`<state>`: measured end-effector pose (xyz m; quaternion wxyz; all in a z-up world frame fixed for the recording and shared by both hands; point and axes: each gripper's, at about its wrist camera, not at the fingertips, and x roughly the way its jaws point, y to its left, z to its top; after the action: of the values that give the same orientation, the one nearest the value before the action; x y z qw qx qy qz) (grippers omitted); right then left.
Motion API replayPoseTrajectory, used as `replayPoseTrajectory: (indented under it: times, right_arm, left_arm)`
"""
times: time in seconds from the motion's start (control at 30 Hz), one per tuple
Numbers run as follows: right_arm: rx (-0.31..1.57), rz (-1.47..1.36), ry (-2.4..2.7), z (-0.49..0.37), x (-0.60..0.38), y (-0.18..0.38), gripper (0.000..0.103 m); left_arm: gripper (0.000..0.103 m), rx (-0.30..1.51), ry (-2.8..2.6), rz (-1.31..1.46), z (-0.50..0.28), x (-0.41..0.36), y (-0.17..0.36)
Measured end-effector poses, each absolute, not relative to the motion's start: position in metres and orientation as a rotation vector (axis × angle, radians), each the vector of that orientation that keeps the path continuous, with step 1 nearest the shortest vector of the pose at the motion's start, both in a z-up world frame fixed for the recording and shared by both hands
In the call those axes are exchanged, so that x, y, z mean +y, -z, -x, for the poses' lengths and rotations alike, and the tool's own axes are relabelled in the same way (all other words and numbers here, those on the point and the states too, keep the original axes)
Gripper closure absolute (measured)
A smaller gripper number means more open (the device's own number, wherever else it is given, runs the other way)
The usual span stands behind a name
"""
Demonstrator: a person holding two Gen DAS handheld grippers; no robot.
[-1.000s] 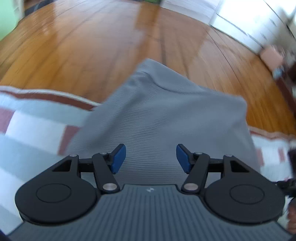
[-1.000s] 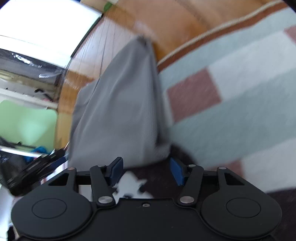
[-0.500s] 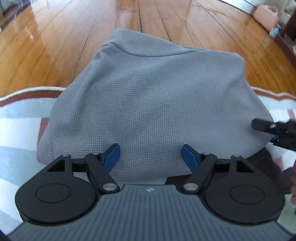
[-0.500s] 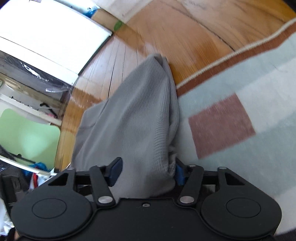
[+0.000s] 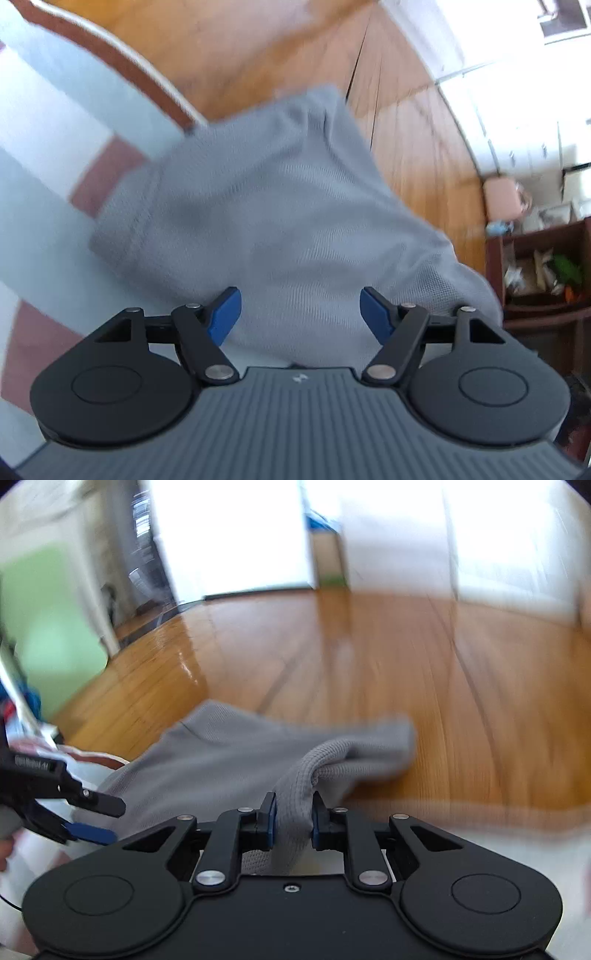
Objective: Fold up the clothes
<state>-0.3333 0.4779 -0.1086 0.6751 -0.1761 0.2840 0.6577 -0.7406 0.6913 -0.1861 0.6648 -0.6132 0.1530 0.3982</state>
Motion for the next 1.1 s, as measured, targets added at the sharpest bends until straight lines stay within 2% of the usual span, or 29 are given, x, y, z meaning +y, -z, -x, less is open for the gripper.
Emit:
replayPoseTrajectory:
  times: [0.2, 0.27, 0.33, 0.47, 0.57, 0.63, 0.67, 0.73, 0.83, 1.0, 1.1]
  right_arm:
    - [0.462, 0.428, -1.736, 0.397, 0.526, 0.063, 0.084]
    - [0.469, 0.427, -1.854, 0.42, 0.542, 0.055, 0.084]
    - [0.502, 0.484, -1.959, 0.441, 0.557, 0.06, 0.084]
    - [0.592, 0.682, -1.928, 0.471, 0.574, 0.112, 0.082]
    - [0.749, 0.707, -1.837, 0.467, 0.585, 0.142, 0.068]
    - [0.885, 0.59, -1.873, 0.447, 0.57, 0.14, 0.062]
    - [0.947, 0.521, -1.899, 0.435, 0.56, 0.136, 0.052]
    - [0.991, 0.423, -1.929, 0.411, 0.529, 0.129, 0.045]
    - [0.923, 0.451, -1.893, 0.387, 0.488, 0.123, 0.045]
    - [0.484, 0.842, -1.827, 0.407, 0.445, 0.135, 0.045]
    - [0.331, 0.941, -1.831, 0.433, 0.446, 0.139, 0.045]
  left_arm:
    - [0.033, 0.089, -0.969, 1.27, 0.782, 0.688, 0.16]
    - [0.033, -0.01, -0.966, 1.262, 0.798, 0.687, 0.159]
    - [0.033, -0.065, -0.946, 1.284, 0.813, 0.684, 0.166]
    - [0.033, -0.049, -0.945, 1.382, 0.816, 0.693, 0.196]
    - [0.033, 0.018, -0.973, 1.403, 0.808, 0.7, 0.206]
    - [0.033, 0.021, -0.968, 1.396, 0.805, 0.701, 0.204]
    - [0.033, 0.018, -0.959, 1.388, 0.805, 0.701, 0.202]
    - [0.033, 0.018, -0.951, 1.357, 0.806, 0.697, 0.191]
    - [0.03, 0.027, -0.938, 1.304, 0.8, 0.695, 0.176]
    - [0.029, 0.139, -0.951, 1.245, 0.782, 0.704, 0.168]
    - [0.021, 0.265, -0.964, 1.162, 0.758, 0.711, 0.17]
